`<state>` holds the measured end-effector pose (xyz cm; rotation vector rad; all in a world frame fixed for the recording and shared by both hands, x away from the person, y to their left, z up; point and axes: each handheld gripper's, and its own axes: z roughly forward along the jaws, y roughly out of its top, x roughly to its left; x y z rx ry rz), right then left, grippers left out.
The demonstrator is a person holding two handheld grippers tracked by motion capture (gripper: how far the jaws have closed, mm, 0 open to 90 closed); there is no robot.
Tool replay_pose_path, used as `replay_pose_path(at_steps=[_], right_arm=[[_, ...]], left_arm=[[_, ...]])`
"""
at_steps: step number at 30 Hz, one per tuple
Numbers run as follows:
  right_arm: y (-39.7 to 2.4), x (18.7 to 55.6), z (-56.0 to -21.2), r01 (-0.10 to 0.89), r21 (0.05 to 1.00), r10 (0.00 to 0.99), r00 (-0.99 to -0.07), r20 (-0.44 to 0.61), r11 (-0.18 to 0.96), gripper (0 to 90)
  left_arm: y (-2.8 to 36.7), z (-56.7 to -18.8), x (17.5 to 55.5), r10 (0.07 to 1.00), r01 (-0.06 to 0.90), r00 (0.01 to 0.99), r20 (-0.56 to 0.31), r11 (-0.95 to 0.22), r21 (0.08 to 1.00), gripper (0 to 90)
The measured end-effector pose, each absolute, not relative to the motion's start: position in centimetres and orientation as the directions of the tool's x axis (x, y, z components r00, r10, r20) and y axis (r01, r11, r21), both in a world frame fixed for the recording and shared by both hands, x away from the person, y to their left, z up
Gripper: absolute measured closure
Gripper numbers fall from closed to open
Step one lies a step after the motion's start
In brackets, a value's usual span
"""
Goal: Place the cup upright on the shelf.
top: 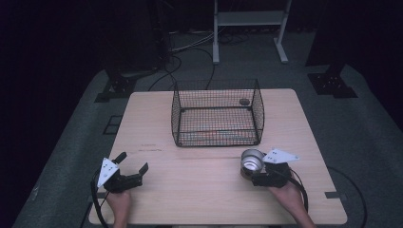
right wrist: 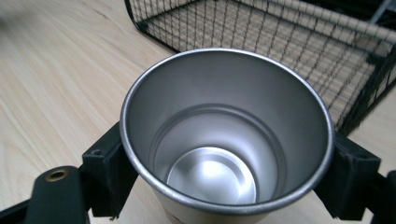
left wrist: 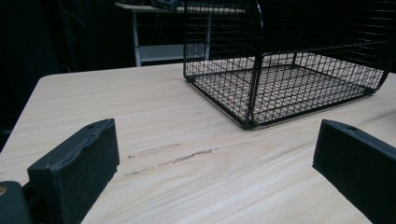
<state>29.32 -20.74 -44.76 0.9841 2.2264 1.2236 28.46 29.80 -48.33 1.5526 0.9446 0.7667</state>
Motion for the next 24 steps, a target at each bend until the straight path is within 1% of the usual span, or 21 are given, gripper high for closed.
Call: replay_pose_path(at_steps=[5, 8, 9, 10, 13, 24], right_arm=[[-20.4, 29.9, -42.7, 0.358, 0.859, 0.714, -0.7, -0.013, 0.367, 17.8], [-20.2, 30.5, -41.2, 0.347, 0.868, 0.687, -0.726, 0.009, 0.355, 17.8], [-20.2, 30.5, -41.2, 0.347, 0.868, 0.687, -0.726, 0.009, 0.355, 17.8], [-20.2, 30.9, -40.4, 0.348, 0.872, 0.676, -0.737, 0.026, 0.345, 17.8], [-20.2, 31.2, -39.7, 0.344, 0.875, 0.668, -0.743, 0.031, 0.342, 17.8], [-19.3, 33.1, -37.2, 0.319, 0.873, 0.654, -0.756, 0.0, 0.369, 17.8]], left_arm=[[29.8, -48.3, 28.5, 0.882, 0.169, 0.47, -0.017, -0.072, 0.983, 0.0], [29.8, -48.3, 28.5, 0.883, 0.17, 0.47, -0.018, -0.071, 0.983, 0.0], [29.8, -48.3, 28.5, 0.882, 0.171, 0.47, -0.018, -0.071, 0.983, 0.0], [29.8, -48.3, 28.5, 0.882, 0.171, 0.471, -0.018, -0.071, 0.983, 0.0], [29.8, -48.3, 28.5, 0.881, 0.17, 0.472, -0.018, -0.072, 0.983, 0.0], [29.8, -48.3, 28.5, 0.881, 0.169, 0.472, -0.018, -0.071, 0.983, 0.0]])
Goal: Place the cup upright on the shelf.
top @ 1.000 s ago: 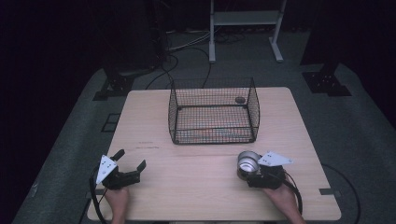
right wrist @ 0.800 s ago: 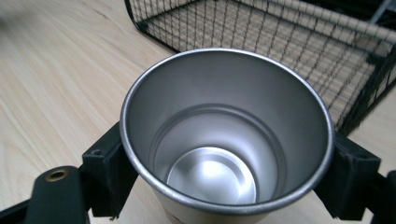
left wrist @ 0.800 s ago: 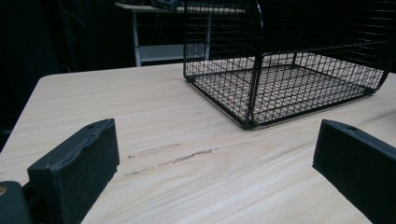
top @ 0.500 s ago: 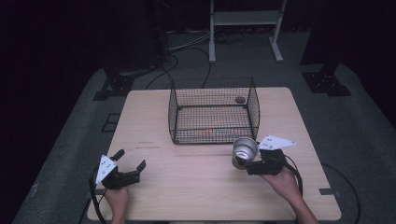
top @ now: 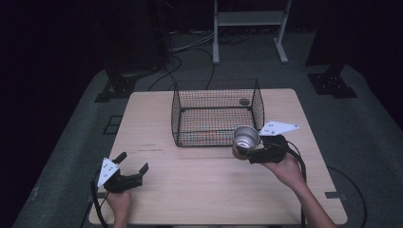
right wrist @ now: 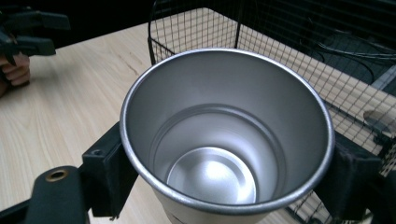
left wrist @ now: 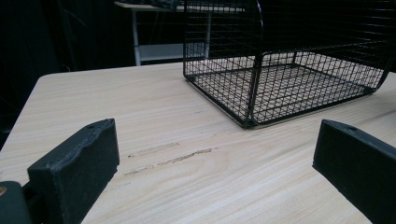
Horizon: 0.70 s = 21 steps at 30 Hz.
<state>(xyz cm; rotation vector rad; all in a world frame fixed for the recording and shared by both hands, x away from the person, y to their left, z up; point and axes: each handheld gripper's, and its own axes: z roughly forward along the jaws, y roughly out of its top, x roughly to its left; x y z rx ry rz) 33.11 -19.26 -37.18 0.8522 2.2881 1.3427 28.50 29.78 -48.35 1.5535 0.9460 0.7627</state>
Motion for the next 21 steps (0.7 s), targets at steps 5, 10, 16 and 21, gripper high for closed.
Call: replay_pose_path(at_steps=[5, 10, 16, 21], right_arm=[[-18.5, 34.4, -35.5, 0.305, 0.875, 0.644, -0.765, -0.012, 0.377, 17.8], [-17.9, 36.1, -34.3, 0.303, 0.874, 0.636, -0.772, -0.01, 0.381, 17.8], [-17.3, 38.0, -33.0, 0.296, 0.873, 0.635, -0.772, -0.02, 0.388, 17.9], [-16.8, 39.4, -32.1, 0.293, 0.876, 0.642, -0.766, -0.024, 0.384, 17.9]], left_arm=[[29.8, -48.3, 28.5, 0.88, 0.169, 0.474, -0.017, -0.072, 0.983, 0.0], [29.8, -48.4, 28.5, 0.881, 0.169, 0.474, -0.019, -0.07, 0.983, 0.0], [29.7, -48.4, 28.5, 0.881, 0.17, 0.473, -0.02, -0.07, 0.983, 0.0], [29.8, -48.4, 28.5, 0.881, 0.171, 0.473, -0.015, -0.075, 0.982, 0.0]])
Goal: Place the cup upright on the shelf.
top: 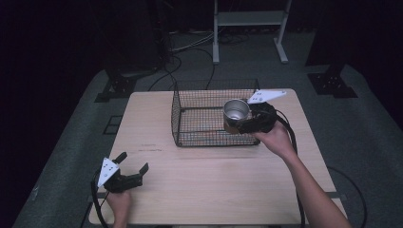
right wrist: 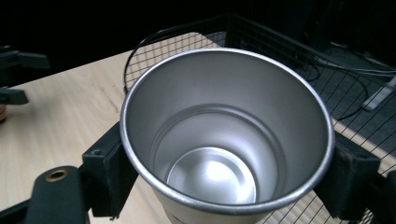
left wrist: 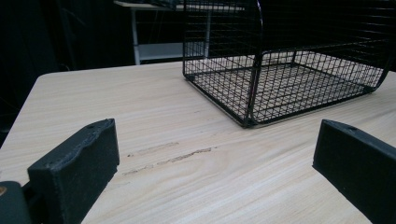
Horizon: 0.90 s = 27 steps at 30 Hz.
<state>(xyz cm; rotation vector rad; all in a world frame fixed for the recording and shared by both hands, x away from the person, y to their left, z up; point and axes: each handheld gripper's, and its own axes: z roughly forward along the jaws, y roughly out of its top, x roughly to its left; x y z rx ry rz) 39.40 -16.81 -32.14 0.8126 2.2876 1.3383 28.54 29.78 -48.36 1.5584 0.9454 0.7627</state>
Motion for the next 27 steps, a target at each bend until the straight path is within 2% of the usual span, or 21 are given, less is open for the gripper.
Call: replay_pose_path(at_steps=[8, 27], right_arm=[[-15.8, 41.7, -31.0, 0.282, 0.883, 0.65, -0.759, -0.034, 0.375, 17.9], [-12.7, 47.4, -31.7, 0.305, 0.874, 0.679, -0.734, -0.036, 0.377, 17.8]], left_arm=[[29.8, -48.4, 28.5, 0.881, 0.171, 0.473, -0.02, -0.07, 0.983, 0.0], [29.8, -48.4, 28.6, 0.88, 0.171, 0.475, -0.02, -0.071, 0.983, 0.0]])
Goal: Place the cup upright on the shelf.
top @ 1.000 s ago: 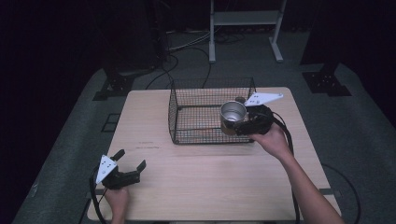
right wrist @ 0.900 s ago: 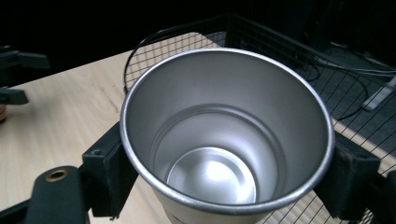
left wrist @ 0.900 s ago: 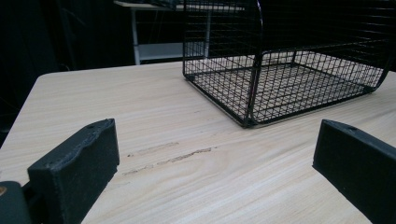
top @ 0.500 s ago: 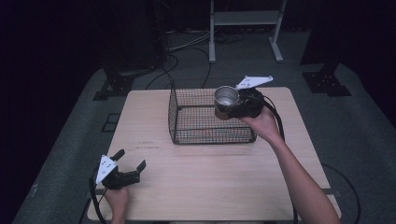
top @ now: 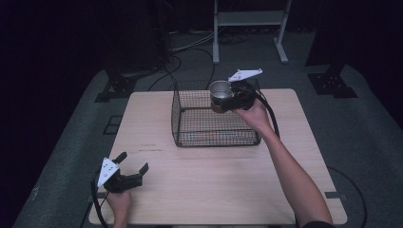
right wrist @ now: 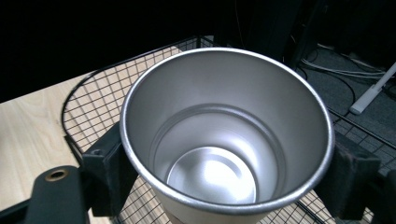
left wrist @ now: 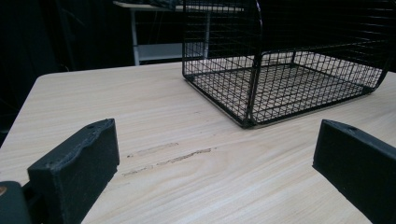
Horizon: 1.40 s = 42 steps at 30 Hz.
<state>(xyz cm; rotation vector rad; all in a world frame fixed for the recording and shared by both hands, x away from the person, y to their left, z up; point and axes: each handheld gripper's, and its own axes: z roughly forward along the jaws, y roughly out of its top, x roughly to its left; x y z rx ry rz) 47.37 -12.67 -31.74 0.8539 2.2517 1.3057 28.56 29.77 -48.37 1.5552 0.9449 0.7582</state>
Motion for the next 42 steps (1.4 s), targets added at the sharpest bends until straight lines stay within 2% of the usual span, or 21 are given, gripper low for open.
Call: replay_pose_path(at_steps=[16, 26, 42], right_arm=[[-11.5, 51.6, -35.9, 0.418, 0.811, 0.708, -0.706, 0.007, 0.409, 17.8], [-11.0, 53.2, -38.2, 0.5, 0.744, 0.722, -0.691, 0.034, 0.443, 17.7], [-11.0, 54.4, -40.2, 0.577, 0.663, 0.733, -0.677, 0.062, 0.477, 17.6]], left_arm=[[29.8, -48.4, 28.6, 0.879, 0.175, 0.477, -0.027, -0.065, 0.982, 0.0], [29.8, -48.4, 28.6, 0.877, 0.178, 0.479, -0.033, -0.061, 0.982, 0.0], [29.9, -48.4, 28.6, 0.877, 0.176, 0.479, -0.032, -0.061, 0.982, 0.0]])
